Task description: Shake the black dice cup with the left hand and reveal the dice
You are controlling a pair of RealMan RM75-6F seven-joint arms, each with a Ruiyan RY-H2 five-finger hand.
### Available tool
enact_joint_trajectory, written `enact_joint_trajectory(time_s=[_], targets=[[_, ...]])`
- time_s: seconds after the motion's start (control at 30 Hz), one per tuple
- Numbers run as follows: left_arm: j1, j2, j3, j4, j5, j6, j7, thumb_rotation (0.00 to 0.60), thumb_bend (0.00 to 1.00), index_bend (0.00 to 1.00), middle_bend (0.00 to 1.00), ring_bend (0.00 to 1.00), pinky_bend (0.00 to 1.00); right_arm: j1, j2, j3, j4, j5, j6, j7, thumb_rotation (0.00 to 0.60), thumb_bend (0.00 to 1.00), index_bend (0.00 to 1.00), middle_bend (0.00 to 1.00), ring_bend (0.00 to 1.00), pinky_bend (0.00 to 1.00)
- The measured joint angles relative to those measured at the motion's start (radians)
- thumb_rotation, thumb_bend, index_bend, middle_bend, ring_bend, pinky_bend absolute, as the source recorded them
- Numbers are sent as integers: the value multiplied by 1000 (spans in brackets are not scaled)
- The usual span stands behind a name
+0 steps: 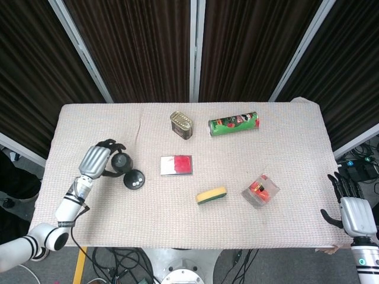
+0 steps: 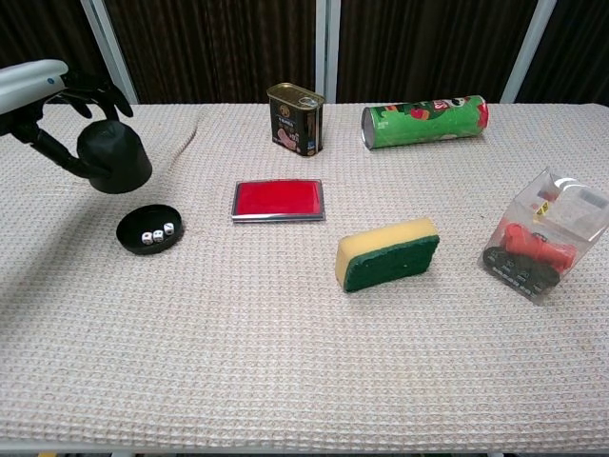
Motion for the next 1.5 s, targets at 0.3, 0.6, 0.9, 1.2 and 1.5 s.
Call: enact_joint_trajectory(time_s=[0.3, 0.6, 0.9, 1.2, 1.5], targets=[[-6, -35, -4, 137, -24, -53, -42, 600, 148, 172, 208, 99, 235, 0, 5, -1, -11, 4, -3, -13, 600, 150, 0, 0, 0, 0], [-1, -24, 2, 136, -7, -59, -107, 600, 87, 144, 178, 74, 196, 0, 6, -1, -13, 4, -4, -12, 600, 150, 0, 0, 0, 0], [57, 33, -16, -19, -15, 89, 7, 600, 61, 145, 172, 56, 176, -2, 2, -3, -4, -7, 5, 2, 600, 151, 0, 0, 0, 0], [230, 140, 30, -343, -4, 333, 223, 600, 61, 148, 172, 53, 172, 4, -16, -22, 13, -34, -13, 18, 600, 150, 0, 0, 0, 0], [414, 187, 132, -423, 54, 525, 319, 600, 61, 151, 172, 53, 169, -8, -7, -39, -15, -108, 60, 24, 600, 148, 0, 0, 0, 0]])
